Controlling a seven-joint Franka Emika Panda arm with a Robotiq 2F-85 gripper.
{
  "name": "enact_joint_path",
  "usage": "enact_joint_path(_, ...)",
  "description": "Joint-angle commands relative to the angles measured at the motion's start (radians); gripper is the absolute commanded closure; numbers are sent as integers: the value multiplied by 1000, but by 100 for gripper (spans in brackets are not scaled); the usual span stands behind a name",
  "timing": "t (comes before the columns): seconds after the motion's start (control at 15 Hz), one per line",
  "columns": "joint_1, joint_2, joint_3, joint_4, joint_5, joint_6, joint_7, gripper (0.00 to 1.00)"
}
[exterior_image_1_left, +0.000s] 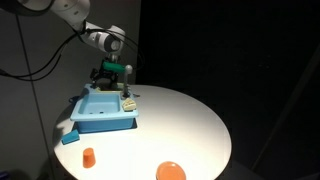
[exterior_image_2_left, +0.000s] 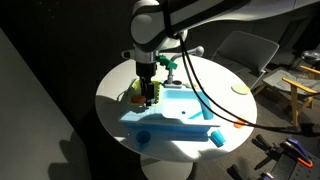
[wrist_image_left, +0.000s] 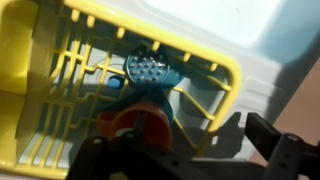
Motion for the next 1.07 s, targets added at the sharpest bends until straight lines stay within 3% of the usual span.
enact_joint_path(0.0, 8, 25, -3, 58, -16, -27, -26, 0)
enact_joint_path(1.0, 4, 63, 17, 108, 14, -33, -77, 0)
